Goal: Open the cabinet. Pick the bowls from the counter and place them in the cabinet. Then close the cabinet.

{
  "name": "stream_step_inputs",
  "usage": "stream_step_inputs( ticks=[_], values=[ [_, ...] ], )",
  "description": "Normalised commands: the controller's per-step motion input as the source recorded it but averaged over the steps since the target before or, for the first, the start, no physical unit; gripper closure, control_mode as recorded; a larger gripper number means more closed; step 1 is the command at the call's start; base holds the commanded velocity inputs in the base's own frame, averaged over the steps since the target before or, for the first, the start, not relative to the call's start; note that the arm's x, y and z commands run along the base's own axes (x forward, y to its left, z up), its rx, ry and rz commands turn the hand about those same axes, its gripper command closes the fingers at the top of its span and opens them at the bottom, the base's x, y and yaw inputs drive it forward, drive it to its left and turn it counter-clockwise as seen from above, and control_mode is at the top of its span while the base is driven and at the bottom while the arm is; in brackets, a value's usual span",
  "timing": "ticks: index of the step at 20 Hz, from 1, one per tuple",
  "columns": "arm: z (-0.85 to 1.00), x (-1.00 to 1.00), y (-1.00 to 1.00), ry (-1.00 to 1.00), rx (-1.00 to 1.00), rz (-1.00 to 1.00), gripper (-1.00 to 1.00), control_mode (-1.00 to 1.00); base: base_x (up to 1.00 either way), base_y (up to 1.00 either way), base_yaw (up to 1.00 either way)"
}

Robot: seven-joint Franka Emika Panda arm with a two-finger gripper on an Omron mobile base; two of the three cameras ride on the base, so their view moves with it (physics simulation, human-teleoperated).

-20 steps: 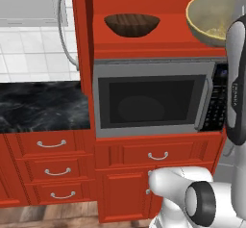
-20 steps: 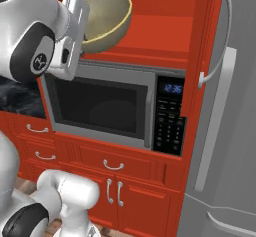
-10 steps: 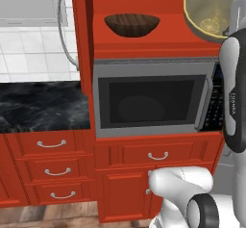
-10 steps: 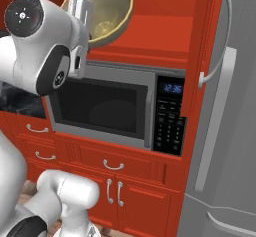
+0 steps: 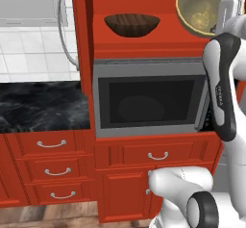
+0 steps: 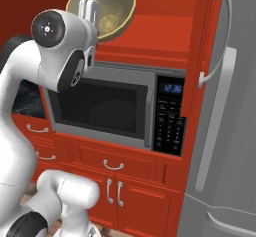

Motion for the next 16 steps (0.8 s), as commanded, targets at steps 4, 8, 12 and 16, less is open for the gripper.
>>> stream_step_inputs(
  ticks=[4,8,12,16],
  values=[
    [0.00,0.57,-0.04,0.00,0.00,0.02,1.00,-1.00,0.00,0.00,0.00],
    [0.00,0.54,-0.21,0.02,0.00,0.03,1.00,-1.00,0.00,0.00,0.00],
    [0.00,0.51,-0.31,0.02,0.00,0.04,1.00,-1.00,0.00,0.00,0.00],
    [-0.01,0.41,-0.25,0.03,0.00,0.07,1.00,-1.00,0.00,0.00,0.00]
  ],
)
